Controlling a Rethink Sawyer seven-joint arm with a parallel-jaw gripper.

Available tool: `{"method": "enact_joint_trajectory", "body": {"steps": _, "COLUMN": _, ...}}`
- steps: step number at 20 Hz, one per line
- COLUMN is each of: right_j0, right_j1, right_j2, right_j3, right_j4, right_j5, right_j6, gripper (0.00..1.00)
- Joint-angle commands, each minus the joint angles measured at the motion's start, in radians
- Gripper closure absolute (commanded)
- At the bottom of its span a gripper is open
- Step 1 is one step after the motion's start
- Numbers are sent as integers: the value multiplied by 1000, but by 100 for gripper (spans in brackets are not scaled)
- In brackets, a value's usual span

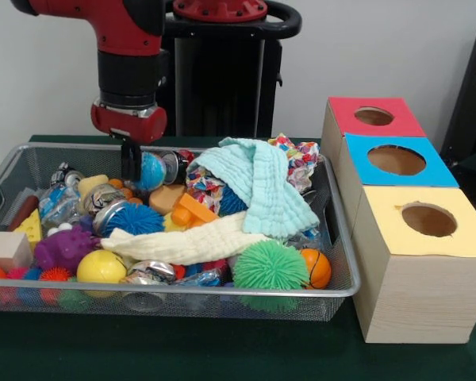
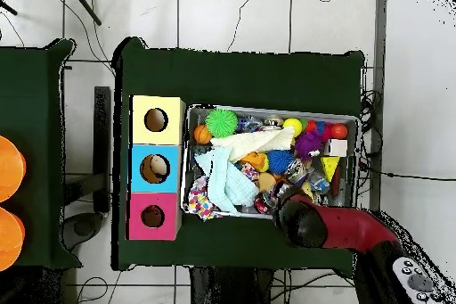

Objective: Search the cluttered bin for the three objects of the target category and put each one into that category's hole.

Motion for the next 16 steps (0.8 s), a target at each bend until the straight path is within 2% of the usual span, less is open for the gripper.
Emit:
{"method": "enact_joint_trajectory", "body": {"steps": 1, "right_j0": -32, "right_j1": -74, "right_j2": 200, "right_j3": -114, "right_j4": 40, "right_j5": 264, "right_j6": -226, "gripper": 100}}
{"method": "enact_joint_trajectory", "body": {"steps": 8, "right_j0": -52, "right_j1": -91, "right_j2": 251, "right_j3": -139, "right_j4": 13, "right_j5": 328, "right_j6": -224, "gripper": 100}}
{"method": "enact_joint_trajectory", "body": {"steps": 16, "right_j0": -79, "right_j1": -70, "right_j2": 297, "right_j3": -182, "right_j4": -7, "right_j5": 370, "right_j6": -252, "gripper": 100}}
